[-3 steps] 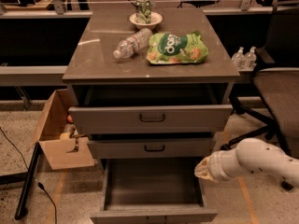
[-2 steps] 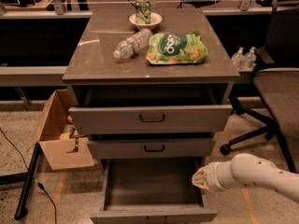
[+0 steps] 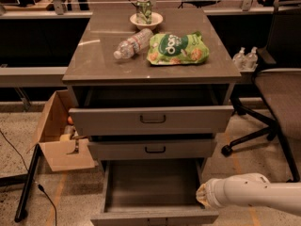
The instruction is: Close bottom drawer
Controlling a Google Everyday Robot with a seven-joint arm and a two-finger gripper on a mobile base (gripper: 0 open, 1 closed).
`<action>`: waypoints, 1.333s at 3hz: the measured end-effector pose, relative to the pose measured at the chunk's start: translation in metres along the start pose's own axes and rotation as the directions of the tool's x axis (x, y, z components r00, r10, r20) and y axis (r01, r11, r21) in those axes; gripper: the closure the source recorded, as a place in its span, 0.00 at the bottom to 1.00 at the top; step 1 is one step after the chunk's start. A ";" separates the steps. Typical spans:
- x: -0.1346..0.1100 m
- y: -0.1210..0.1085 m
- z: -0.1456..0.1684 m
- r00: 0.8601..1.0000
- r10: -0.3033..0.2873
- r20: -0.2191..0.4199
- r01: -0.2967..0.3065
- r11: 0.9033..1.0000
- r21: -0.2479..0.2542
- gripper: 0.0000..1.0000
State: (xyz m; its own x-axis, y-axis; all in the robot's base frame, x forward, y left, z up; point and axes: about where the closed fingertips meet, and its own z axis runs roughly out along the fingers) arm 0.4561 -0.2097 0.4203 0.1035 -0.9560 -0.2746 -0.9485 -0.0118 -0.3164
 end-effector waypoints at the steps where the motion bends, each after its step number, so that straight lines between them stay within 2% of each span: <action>1: 0.003 0.000 0.010 1.000 0.008 -0.003 -0.008 1.000 0.001 1.00; 2: 0.010 -0.005 0.040 0.999 -0.036 0.032 0.035 0.999 0.034 1.00; 3: 0.028 0.007 0.072 0.996 -0.069 0.058 0.067 0.997 0.029 1.00; 4: 0.047 0.025 0.087 0.997 -0.051 0.065 0.052 0.999 -0.003 1.00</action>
Offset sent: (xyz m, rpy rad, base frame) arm 0.0345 -0.0103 -0.1086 0.0710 -0.0953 0.1489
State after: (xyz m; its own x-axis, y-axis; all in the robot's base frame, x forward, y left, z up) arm 0.4637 -0.2290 0.3205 0.1713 -0.9330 -0.3164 -0.9428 -0.0620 -0.3276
